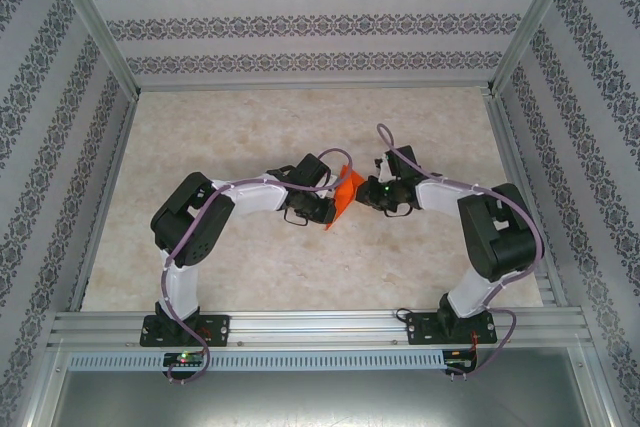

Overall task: Fold a paper plane with a square sheet of paper (pick it up from the middle)
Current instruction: Fold the wing for the fifth time at the center of the table.

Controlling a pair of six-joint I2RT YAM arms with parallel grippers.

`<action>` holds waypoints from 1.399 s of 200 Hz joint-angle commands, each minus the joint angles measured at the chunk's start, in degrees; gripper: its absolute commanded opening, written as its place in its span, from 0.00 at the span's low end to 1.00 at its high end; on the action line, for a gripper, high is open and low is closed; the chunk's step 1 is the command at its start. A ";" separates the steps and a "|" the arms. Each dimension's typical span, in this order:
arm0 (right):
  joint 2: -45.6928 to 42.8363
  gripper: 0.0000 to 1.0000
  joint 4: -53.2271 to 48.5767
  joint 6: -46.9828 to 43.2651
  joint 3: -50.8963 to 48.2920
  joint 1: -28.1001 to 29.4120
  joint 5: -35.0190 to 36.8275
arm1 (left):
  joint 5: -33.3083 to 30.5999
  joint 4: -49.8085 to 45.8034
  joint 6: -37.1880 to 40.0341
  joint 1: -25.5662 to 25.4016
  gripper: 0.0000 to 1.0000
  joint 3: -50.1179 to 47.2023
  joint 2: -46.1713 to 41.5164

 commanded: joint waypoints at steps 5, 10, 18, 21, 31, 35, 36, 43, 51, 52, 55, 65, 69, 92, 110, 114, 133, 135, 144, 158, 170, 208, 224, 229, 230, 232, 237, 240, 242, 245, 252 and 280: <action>-1.88 0.10 9.37 7.75 -3.30 0.27 -7.79 | -6.58 -5.71 2.64 -0.33 0.14 -3.56 2.78; -1.80 0.09 11.11 9.21 -3.80 0.51 -8.43 | -6.61 -5.68 2.82 -0.25 0.14 -3.60 2.84; -1.31 0.08 13.75 11.04 -4.25 0.97 -9.35 | -6.67 -5.57 2.94 -0.41 0.14 -3.68 2.69; -0.99 0.08 14.55 11.43 -4.33 1.27 -9.59 | -6.65 -5.50 3.04 -0.41 0.14 -3.67 2.71; 0.03 0.07 16.59 13.07 -4.48 1.83 -9.90 | -6.70 -5.28 3.01 -0.50 0.14 -3.82 2.51; 0.53 0.06 17.15 13.41 -4.49 1.94 -9.73 | -6.66 -5.08 2.97 -0.50 0.14 -3.91 2.42; 0.64 0.06 17.30 13.51 -4.52 1.97 -9.73 | -6.67 -5.05 2.97 -0.50 0.14 -3.93 2.37; 1.65 0.05 18.58 14.25 -4.53 2.10 -9.72 | -6.59 -4.62 2.89 -0.57 0.14 -4.16 2.22; 2.91 0.04 20.36 15.25 -4.48 2.17 -10.17 | -6.48 -4.41 2.94 -0.67 0.14 -4.29 2.02; 3.06 0.04 20.62 15.35 -4.46 2.21 -10.21 | -6.45 -4.40 2.91 -0.68 0.14 -4.30 1.99; 3.50 0.04 21.17 15.60 -4.39 2.36 -10.37 | -6.50 -4.32 2.88 -0.68 0.14 -4.31 1.97; 5.13 0.03 22.51 16.24 -3.97 2.69 -10.66 | -6.43 -4.27 2.88 -0.68 0.14 -4.35 1.97; 5.60 0.03 22.97 16.66 -3.78 2.84 -10.75 | -6.31 -4.22 2.88 -0.68 0.14 -4.44 1.97; 8.01 0.02 22.94 16.33 -2.28 3.63 -10.30 | -6.48 -4.17 3.05 -0.77 0.14 -4.63 1.77; 10.05 0.02 23.26 16.19 -1.83 3.51 -9.52 | -6.37 -4.05 3.10 -0.85 0.14 -4.89 1.42; 10.42 0.02 22.94 15.81 -1.61 3.51 -9.12 | -6.30 -4.00 3.07 -0.85 0.14 -4.88 1.37; 11.46 0.01 18.04 12.92 -0.49 3.60 -5.71 | -6.28 -4.30 3.01 -1.11 0.14 -4.88 1.21; 11.54 0.01 17.46 12.56 -0.43 3.58 -5.38 | -6.30 -4.35 3.04 -1.18 0.14 -4.91 1.19; 11.80 0.02 15.67 11.48 -0.17 3.63 -3.95 | -6.28 -4.31 2.92 -1.37 0.14 -4.99 0.93; 12.18 0.01 12.17 9.48 0.42 3.58 -1.51 | -6.67 -4.76 2.83 -1.64 0.14 -5.00 0.44; 12.27 0.01 10.07 8.15 0.67 3.71 0.19 | -7.17 -5.30 2.79 -2.11 0.14 -5.00 -0.03; 13.09 0.01 6.81 5.88 0.93 3.92 3.91 | -8.46 -6.74 2.40 -3.53 0.15 -4.99 -1.54; 13.79 0.01 6.97 5.88 0.69 3.77 4.36 | -9.05 -7.18 2.01 -4.32 0.15 -5.25 -2.01; 14.00 0.01 7.15 5.88 0.65 3.80 4.42 | -9.26 -7.21 1.85 -4.57 0.16 -5.40 -2.15; 14.01 0.01 7.20 5.88 0.64 3.77 4.42 | -9.34 -7.21 1.79 -4.60 0.16 -5.47 -2.24; 14.04 0.01 7.22 5.88 0.53 3.80 4.43 | -9.39 -7.21 1.75 -4.67 0.16 -5.56 -2.36; 14.26 0.01 7.25 5.87 0.51 3.75 4.66 | -9.70 -7.13 1.66 -4.92 0.15 -5.81 -2.51; 14.36 0.01 7.25 5.88 0.55 3.75 4.66 | -9.80 -7.12 1.48 -5.02 0.16 -5.88 -2.60; 14.42 0.01 7.25 5.88 0.51 3.75 4.66 | -9.81 -7.12 1.36 -5.06 0.16 -5.95 -2.60; 14.54 0.01 7.33 5.90 0.50 3.79 4.64 | -9.99 -7.18 1.28 -5.19 0.15 -6.05 -2.68; 14.68 0.01 7.43 5.88 0.45 3.83 4.84 | -10.30 -7.27 1.09 -5.46 0.15 -6.30 -2.85; 15.60 0.01 8.08 5.96 0.03 3.56 5.01 | -11.95 -7.97 0.50 -6.72 0.15 -7.13 -3.95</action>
